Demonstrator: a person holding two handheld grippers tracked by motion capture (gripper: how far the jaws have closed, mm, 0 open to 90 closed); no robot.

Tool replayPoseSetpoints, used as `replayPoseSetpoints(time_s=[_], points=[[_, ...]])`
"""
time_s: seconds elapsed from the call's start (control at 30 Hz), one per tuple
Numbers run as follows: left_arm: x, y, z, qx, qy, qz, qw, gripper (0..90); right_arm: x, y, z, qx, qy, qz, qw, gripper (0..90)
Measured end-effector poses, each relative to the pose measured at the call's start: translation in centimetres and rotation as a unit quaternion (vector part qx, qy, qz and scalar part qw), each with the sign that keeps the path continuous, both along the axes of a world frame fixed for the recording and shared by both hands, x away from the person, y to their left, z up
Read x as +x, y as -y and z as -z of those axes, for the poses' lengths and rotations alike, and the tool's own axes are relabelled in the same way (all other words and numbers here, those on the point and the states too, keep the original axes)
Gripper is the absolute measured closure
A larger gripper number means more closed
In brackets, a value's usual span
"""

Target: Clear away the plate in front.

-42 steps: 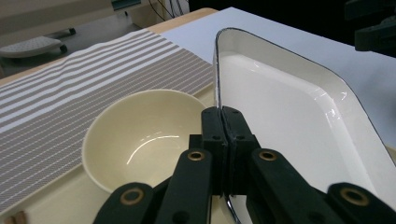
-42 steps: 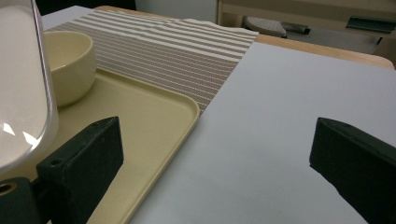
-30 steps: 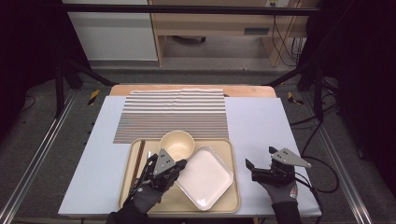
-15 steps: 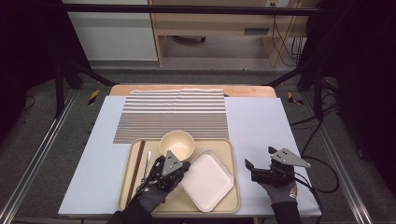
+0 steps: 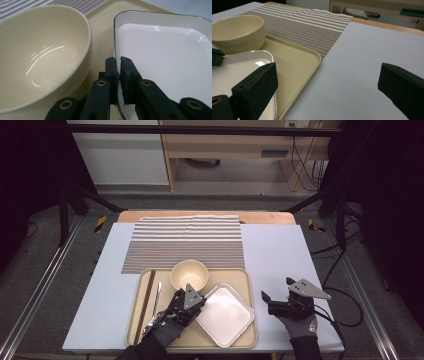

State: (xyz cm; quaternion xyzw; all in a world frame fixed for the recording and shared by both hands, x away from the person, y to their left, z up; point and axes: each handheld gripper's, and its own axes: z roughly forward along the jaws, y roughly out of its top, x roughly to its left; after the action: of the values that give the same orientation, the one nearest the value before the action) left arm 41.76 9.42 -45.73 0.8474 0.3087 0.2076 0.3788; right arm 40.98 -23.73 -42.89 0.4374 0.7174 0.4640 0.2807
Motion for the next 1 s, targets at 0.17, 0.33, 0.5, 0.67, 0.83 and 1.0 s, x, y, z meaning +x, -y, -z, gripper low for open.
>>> replayPoseSetpoints(time_s=[0.17, 0.33, 0.5, 0.67, 0.83, 1.0], points=[[0.2, 0.0, 0.5, 0.007, -0.008, -0.001, 0.9999, 83.0, 0.0, 0.0, 0.0, -0.001, 0.002, 0.0, 1.0, 3.2], [0.3, 0.0, 1.0, 0.017, -0.014, -0.004, 0.9998, 82.2, 0.0, 0.0, 0.0, 0.0, 0.0, -0.001, 1.0, 3.2], [0.1, -0.3, 0.7, 0.006, -0.015, 0.001, 0.9999, 81.8, 0.0, 0.0, 0.0, -0.001, 0.001, -0.001, 1.0, 3.2], [-0.8, -1.3, -0.9, -0.027, -0.006, 0.023, 0.9994, 69.8, 0.0, 0.1, 0.0, -0.001, 0.001, 0.0, 1.0, 3.2], [-1.1, -2.8, -2.7, -0.055, -0.003, 0.023, 0.9982, 55.4, -0.1, 0.1, -0.1, 0.0, 0.0, 0.002, 1.0, 3.0], [-1.1, -5.0, -3.6, -0.074, 0.009, 0.017, 0.9971, 45.2, 0.0, 0.2, -0.1, 0.0, 0.0, 0.003, 1.0, 2.6]])
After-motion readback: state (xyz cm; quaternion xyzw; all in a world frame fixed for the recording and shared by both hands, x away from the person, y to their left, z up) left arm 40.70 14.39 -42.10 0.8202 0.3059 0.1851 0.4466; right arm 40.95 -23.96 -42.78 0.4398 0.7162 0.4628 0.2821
